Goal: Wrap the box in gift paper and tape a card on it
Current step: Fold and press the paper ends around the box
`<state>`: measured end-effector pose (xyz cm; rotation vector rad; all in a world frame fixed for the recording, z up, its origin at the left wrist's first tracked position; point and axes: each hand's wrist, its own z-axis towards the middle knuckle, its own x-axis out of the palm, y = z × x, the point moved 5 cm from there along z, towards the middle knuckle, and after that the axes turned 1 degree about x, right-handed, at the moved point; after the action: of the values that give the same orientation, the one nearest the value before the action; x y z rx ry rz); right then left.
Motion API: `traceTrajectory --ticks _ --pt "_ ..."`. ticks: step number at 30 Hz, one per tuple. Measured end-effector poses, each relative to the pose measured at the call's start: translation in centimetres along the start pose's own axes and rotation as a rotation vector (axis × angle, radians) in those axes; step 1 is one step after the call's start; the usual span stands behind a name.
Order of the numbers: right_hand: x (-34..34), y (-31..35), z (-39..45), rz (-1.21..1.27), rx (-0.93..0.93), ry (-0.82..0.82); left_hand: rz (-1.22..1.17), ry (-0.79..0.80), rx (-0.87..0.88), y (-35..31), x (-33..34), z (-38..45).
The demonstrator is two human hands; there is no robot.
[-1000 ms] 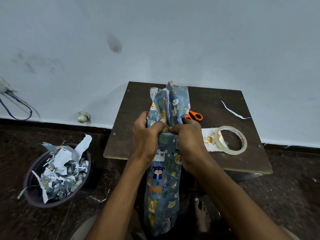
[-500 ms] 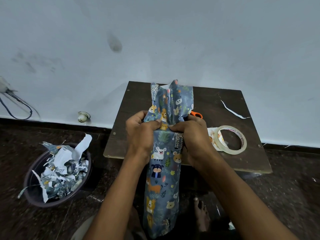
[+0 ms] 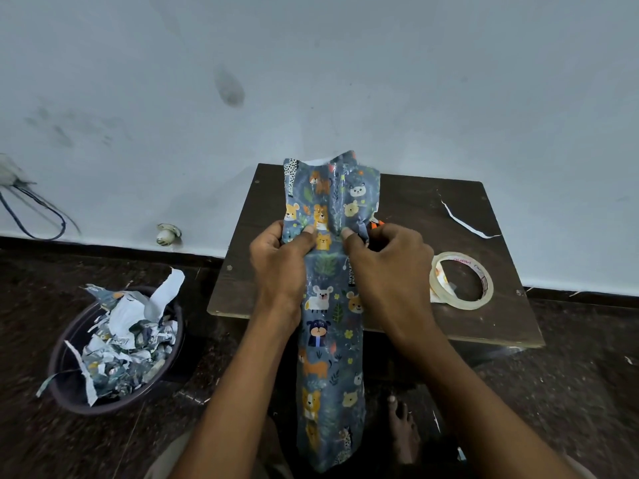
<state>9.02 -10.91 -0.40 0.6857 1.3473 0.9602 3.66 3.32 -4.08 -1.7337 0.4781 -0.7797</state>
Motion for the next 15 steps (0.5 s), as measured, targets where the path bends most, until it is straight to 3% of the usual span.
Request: traceTrajectory --ticks 9,15 --pt "0.1 0.4 0.6 -0.121 -0.166 -0.015 0.020 -0.074 0.141 0.1 -0.3 0.5" --pt "-0.1 -0.3 1.8 -0.079 -0.078 0.126 0.059 -0.019 0.161 0.0 -0.5 0.7"
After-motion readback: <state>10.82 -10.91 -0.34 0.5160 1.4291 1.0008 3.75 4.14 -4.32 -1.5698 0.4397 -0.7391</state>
